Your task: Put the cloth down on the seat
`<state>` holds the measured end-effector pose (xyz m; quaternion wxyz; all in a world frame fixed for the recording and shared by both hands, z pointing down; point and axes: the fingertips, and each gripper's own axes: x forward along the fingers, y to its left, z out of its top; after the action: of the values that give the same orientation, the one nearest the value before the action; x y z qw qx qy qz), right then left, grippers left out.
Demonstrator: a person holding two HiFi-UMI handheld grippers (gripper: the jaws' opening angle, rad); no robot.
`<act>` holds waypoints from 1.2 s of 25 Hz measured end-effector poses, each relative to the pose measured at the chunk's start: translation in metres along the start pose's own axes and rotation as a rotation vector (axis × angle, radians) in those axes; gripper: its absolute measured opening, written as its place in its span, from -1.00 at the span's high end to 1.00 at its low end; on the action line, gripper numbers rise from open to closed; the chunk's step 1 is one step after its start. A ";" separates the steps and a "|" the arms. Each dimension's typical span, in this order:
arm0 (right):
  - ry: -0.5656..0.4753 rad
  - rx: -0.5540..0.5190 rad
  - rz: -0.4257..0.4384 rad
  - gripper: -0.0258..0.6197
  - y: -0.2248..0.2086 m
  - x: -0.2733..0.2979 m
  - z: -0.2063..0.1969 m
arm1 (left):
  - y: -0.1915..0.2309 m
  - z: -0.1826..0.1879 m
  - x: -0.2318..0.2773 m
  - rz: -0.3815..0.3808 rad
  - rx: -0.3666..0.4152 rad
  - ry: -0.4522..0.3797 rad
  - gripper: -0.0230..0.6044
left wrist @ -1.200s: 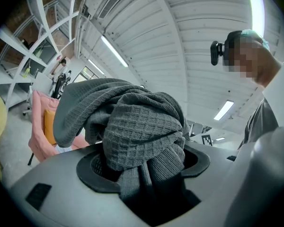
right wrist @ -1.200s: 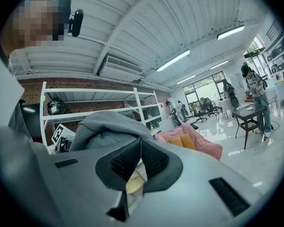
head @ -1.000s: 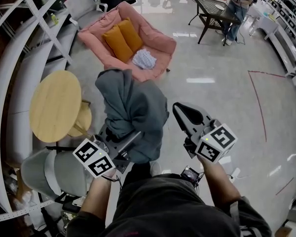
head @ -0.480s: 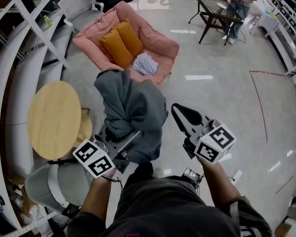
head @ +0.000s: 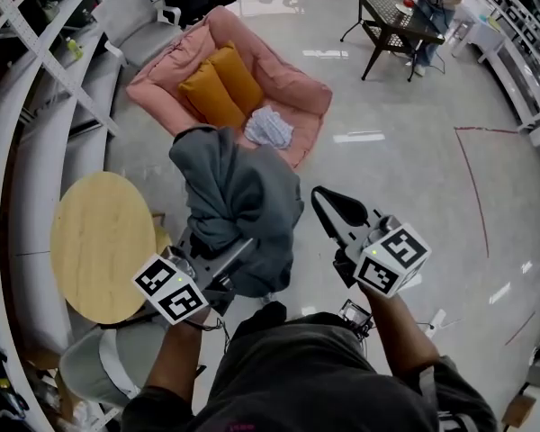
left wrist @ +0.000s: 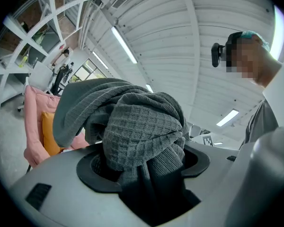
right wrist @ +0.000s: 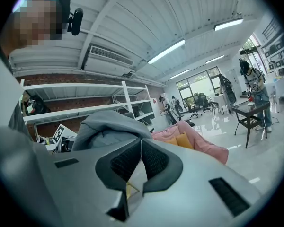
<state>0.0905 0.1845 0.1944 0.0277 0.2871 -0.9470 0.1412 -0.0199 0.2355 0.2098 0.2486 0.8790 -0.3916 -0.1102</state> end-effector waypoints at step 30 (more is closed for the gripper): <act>0.076 0.067 -0.011 0.87 -0.144 0.137 -0.004 | 0.174 0.035 0.116 0.071 -0.166 -0.008 -0.16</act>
<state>0.0557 -0.0017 0.2527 0.0547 0.2873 -0.9385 0.1834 -0.0660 0.0374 0.2711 0.3229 0.8405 -0.4131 -0.1366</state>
